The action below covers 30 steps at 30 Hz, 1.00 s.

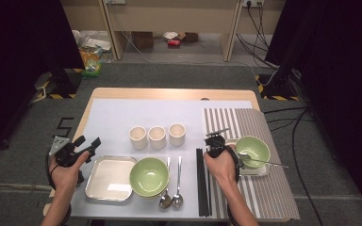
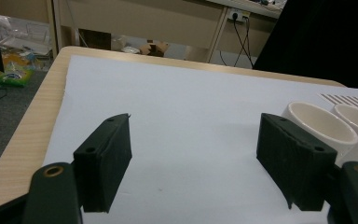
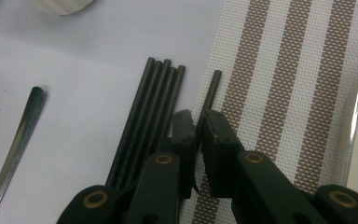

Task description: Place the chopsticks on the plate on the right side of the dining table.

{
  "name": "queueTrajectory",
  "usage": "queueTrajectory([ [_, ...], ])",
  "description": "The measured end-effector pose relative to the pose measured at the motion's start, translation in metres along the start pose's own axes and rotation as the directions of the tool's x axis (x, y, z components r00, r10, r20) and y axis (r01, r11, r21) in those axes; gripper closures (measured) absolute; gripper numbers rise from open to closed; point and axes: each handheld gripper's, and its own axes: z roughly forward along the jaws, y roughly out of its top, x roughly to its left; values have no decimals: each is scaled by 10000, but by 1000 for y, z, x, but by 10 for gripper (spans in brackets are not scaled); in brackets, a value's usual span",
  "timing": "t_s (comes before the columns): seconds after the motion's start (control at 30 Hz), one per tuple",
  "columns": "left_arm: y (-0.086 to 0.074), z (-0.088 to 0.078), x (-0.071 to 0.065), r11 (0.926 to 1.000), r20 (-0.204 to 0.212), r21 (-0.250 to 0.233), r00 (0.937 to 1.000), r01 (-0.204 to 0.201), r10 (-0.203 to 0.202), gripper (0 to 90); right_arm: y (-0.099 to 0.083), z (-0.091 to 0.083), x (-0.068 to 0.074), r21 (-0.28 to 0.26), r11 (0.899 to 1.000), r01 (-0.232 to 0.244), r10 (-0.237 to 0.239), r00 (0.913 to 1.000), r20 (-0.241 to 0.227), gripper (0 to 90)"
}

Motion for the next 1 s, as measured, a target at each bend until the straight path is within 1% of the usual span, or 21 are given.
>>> queueTrajectory([
  [0.1,0,0,0,10000,-5,5,10000,10,-10,253,0,-1,-2,-6,10000,-45,45,9998,192,858],
  [0.23,0,0,0,10000,6,25,10000,-22,22,253,-1,-1,-6,3,10000,-52,52,9998,212,862],
  [0.37,0,1,0,10000,9,32,10000,-36,36,254,0,-1,-7,-25,9996,-284,284,9994,181,866],
  [0.43,0,1,0,10000,5,27,10000,-31,31,254,1,-1,-7,-52,9988,-485,486,9986,214,866],
  [0.47,0,1,0,10000,3,27,10000,-27,27,254,2,-1,-8,-75,9987,-499,501,9985,226,866],
  [0.53,0,1,0,10000,2,27,10000,-22,22,254,5,-1,-9,-156,9976,-669,672,9975,210,866],
  [0.63,0,1,0,10000,9,22,10000,-35,35,257,12,-1,-11,-268,9974,-669,676,9974,255,867],
  [0.67,0,0,0,10000,11,17,10000,-31,31,257,14,-1,-11,-245,9970,-737,743,9969,251,866],
  [0.77,0,0,0,10000,0,13,10000,-11,11,257,21,2,-13,-283,9965,-791,800,9964,295,867],
  [1.0,0,0,0,10000,-2,6,10000,-7,7,257,37,8,-18,-392,9927,-1143,1160,9923,427,867],
])
